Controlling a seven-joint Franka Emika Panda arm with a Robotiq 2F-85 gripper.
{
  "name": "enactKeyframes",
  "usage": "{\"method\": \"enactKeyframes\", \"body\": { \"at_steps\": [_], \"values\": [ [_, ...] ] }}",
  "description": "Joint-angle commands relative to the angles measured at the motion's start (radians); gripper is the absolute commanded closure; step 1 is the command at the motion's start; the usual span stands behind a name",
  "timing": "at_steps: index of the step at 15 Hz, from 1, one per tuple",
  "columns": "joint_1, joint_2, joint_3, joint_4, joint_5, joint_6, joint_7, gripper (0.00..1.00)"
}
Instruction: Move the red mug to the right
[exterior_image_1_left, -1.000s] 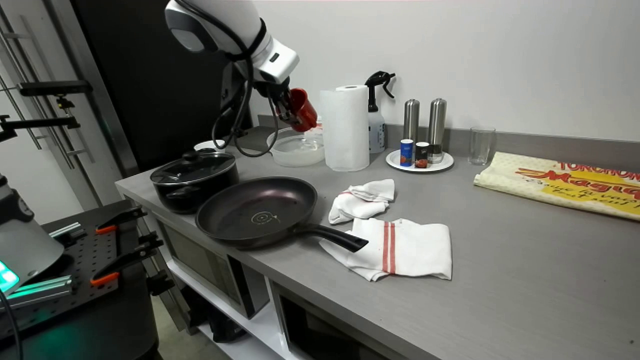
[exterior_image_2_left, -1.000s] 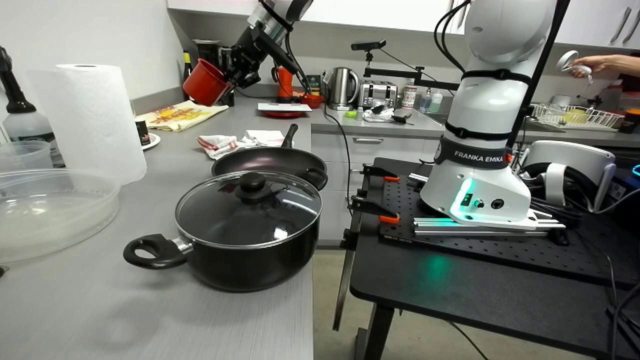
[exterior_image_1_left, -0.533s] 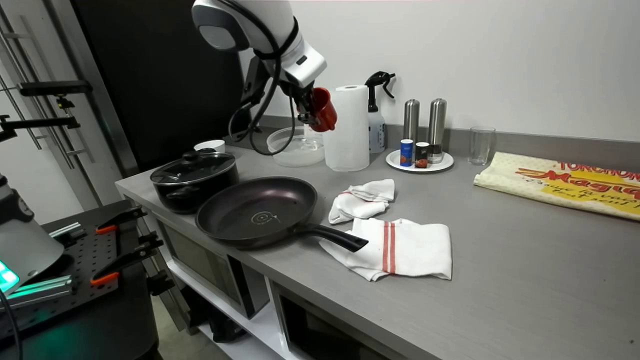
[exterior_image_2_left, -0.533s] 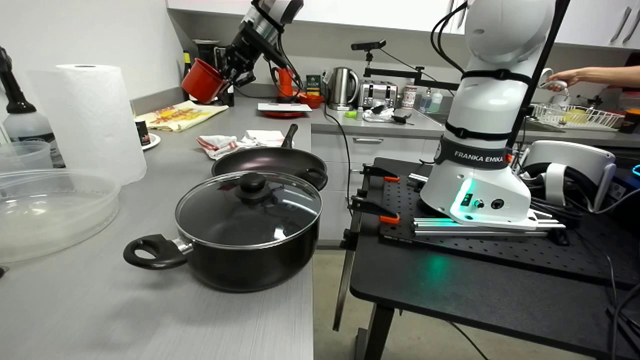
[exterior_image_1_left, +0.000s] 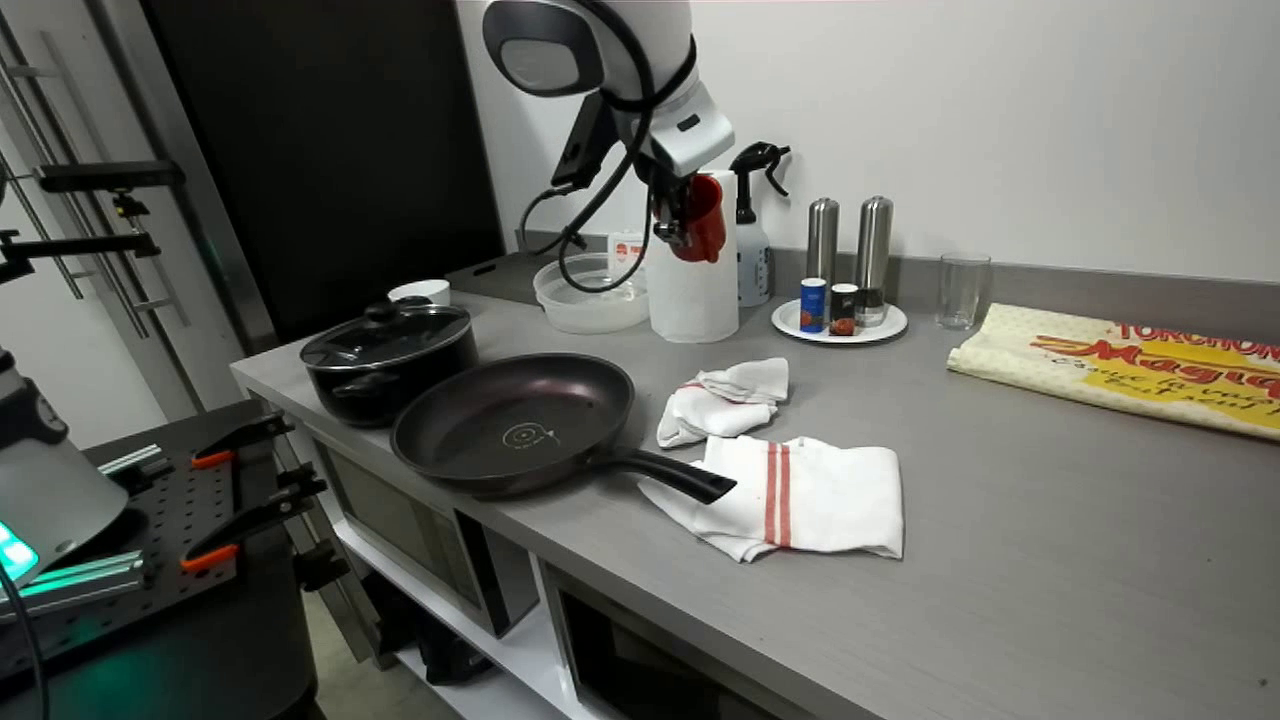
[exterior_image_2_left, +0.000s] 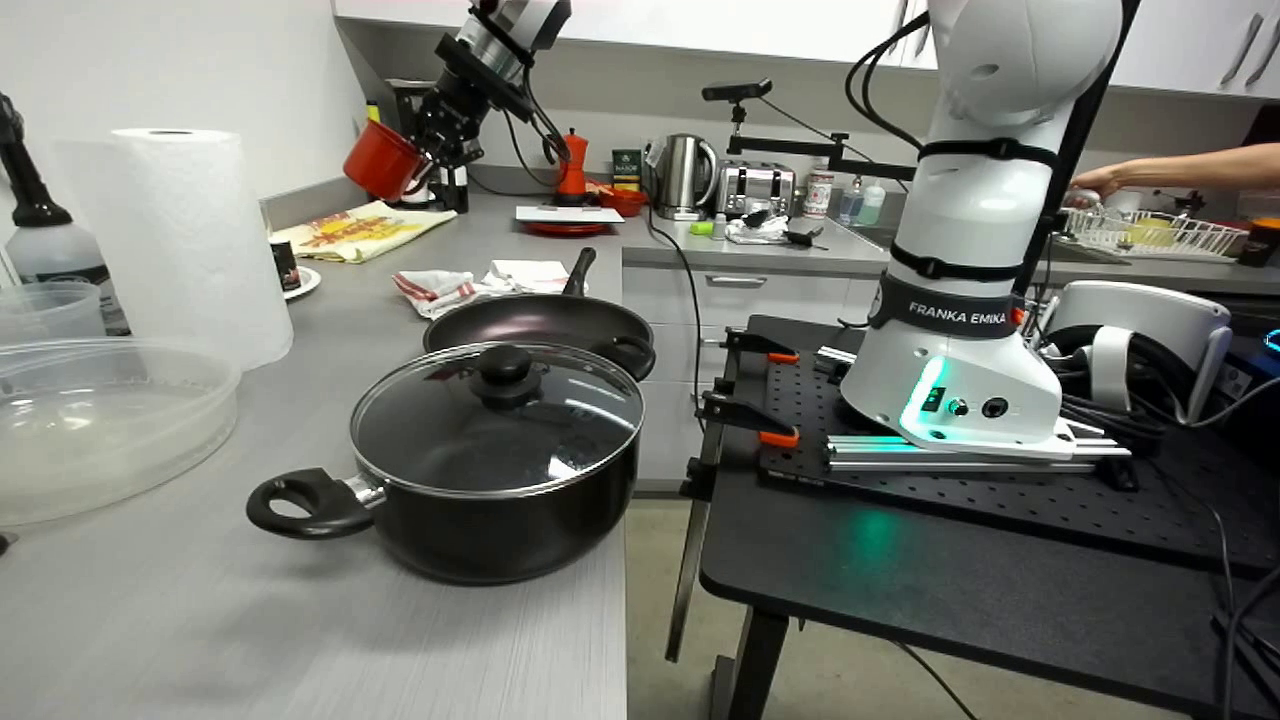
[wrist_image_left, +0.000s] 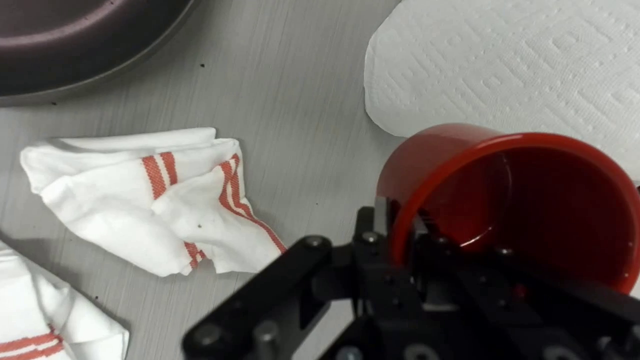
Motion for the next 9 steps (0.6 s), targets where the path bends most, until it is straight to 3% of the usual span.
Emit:
{"method": "enactKeyframes", "body": {
  "at_steps": [1, 9],
  "values": [
    [0.058, 0.129, -0.059, 0.189, -0.105, -0.060, 0.196, 0.98],
    [0.104, 0.384, -0.095, 0.526, -0.346, -0.164, 0.544, 0.98]
  ]
}}
